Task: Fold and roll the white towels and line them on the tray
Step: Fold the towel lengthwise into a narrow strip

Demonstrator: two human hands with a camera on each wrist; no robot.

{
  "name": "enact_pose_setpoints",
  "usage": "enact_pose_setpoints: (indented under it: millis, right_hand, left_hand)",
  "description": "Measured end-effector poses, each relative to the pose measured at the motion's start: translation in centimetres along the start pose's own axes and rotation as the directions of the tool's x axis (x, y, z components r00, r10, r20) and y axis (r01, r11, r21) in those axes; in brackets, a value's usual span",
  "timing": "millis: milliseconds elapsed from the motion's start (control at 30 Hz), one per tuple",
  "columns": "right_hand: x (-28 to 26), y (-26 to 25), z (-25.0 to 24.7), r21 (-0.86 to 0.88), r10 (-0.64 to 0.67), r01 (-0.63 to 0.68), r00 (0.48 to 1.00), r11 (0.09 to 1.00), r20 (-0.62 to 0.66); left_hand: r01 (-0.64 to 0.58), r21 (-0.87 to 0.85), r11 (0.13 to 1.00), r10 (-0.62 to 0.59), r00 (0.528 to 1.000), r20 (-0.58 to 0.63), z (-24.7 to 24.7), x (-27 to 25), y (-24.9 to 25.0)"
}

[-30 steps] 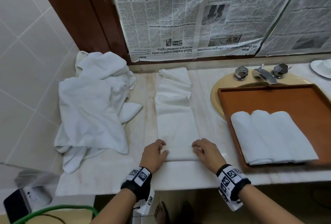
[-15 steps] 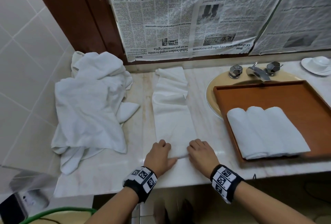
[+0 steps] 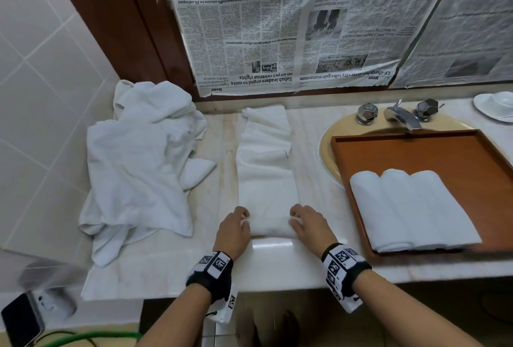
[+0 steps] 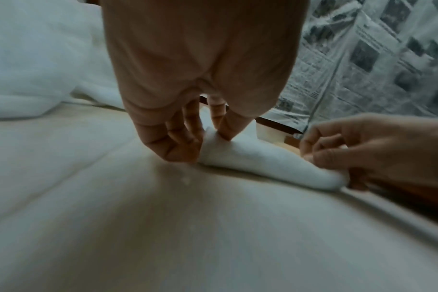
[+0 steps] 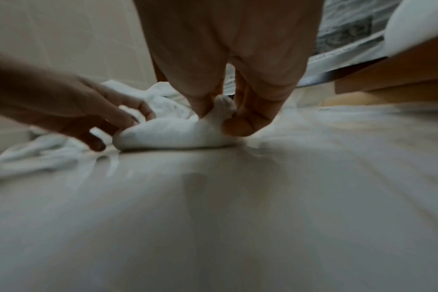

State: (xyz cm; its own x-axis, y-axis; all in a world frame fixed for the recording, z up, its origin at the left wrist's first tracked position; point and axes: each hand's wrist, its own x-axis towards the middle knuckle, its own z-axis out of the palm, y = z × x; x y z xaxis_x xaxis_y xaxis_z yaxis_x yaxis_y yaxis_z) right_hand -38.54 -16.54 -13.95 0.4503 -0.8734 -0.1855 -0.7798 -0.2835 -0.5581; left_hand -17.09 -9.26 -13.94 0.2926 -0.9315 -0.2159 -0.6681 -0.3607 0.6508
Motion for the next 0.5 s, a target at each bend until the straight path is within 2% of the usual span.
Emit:
enact_pose_setpoints:
  millis: [67,167,300,367,500]
  right_hand:
    - [0.0,0.2,0.4,-0.121,-0.06,0.061,0.998,0.991,0.011]
    - [-0.3,0.8,0.9,-0.202,-0.206,0.199,0.978,0.959,-0.015]
    - [-1.3,1.0,0.7,-0.35,-0.28,0.288,0.957,0.891,0.075]
    - [-1.3,0.9,1.0,-0.399,-0.318,0.312,0.947,0.862,0.052]
    - [-0.6,0.5,1.1,-0.379,-0.295,0.291,0.954,0.878,0.051]
  left_hand:
    - [-0.047,0.144,0.988,0.051,0.998,-0.022,0.6,-0.5,0.0]
    - [-0.117,0.32,0.94,0.135,0.99,-0.033,1.2,-0.8,-0.1]
    - [-0.168,0.32,0.932,0.171,0.985,0.019,1.4,-1.4,-0.5]
    - [-0.213,0.313,0.926,0.211,0.977,0.039,1.7,-1.9,-0.9]
    - [-0.315,0.347,0.883,0.331,0.943,0.011,1.7,-2.2,-1.5]
